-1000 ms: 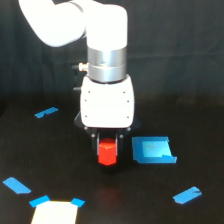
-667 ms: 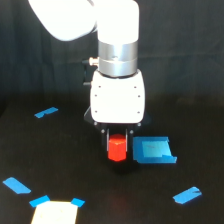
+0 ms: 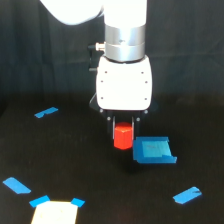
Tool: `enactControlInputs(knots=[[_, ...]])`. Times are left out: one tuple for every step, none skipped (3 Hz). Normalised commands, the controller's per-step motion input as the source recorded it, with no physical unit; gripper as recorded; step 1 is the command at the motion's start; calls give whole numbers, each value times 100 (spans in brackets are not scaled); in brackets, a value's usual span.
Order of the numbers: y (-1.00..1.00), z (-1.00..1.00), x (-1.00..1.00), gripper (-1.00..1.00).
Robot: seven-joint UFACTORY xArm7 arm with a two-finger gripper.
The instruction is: Pick up the red object from the table
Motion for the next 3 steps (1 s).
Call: enactControlInputs(knots=[[-100, 100, -44, -88], [-73, 79, -20, -100], [-61, 78, -24, -100]])
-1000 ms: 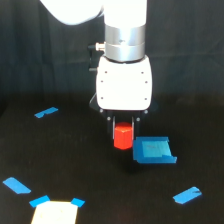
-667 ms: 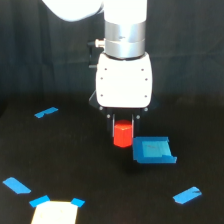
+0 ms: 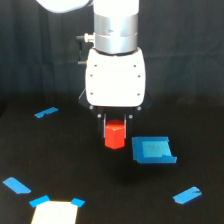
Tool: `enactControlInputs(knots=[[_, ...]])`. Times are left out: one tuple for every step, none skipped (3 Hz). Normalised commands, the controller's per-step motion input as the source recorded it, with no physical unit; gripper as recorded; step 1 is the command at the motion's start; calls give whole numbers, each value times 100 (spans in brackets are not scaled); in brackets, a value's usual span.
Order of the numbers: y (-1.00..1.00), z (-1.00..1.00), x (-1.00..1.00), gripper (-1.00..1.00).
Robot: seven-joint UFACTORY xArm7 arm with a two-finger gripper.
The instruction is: Pick up the red object from the table
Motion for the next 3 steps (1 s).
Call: enactControlInputs(knots=[[-11, 12, 13, -88], [-41, 80, -30, -100], [-56, 3, -11, -100]])
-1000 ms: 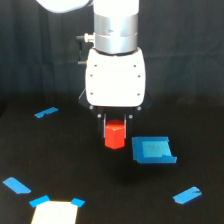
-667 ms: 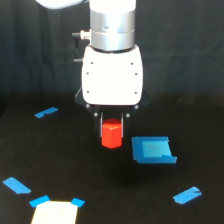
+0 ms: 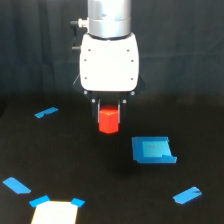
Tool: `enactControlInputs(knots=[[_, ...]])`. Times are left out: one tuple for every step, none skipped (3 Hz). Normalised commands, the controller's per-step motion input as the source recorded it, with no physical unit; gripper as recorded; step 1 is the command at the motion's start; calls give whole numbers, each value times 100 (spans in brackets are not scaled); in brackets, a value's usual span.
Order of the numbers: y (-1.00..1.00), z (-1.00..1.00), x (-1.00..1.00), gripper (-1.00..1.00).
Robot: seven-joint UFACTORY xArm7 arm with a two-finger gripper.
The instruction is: Pick up the red object from the table
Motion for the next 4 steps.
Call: enactControlInputs(knots=[[-62, 20, -44, -99], [-56, 12, -49, -99], [-61, 27, -42, -97], [-75, 21, -53, -100]])
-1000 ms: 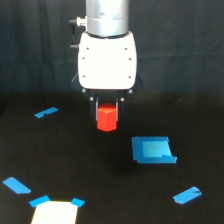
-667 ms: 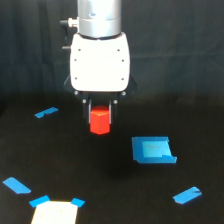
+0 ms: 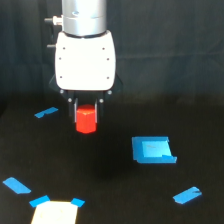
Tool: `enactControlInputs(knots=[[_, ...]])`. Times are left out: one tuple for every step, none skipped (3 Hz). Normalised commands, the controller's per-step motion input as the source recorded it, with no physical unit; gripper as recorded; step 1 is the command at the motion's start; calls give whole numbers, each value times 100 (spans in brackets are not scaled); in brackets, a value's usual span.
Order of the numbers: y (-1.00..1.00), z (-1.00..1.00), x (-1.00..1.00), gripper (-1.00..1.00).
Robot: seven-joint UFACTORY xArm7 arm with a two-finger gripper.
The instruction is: Pick up the red object from the table
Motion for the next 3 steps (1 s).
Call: enactControlInputs(knots=[[-60, 9, -43, -100], [-68, 26, -29, -100], [51, 39, 42, -100]])
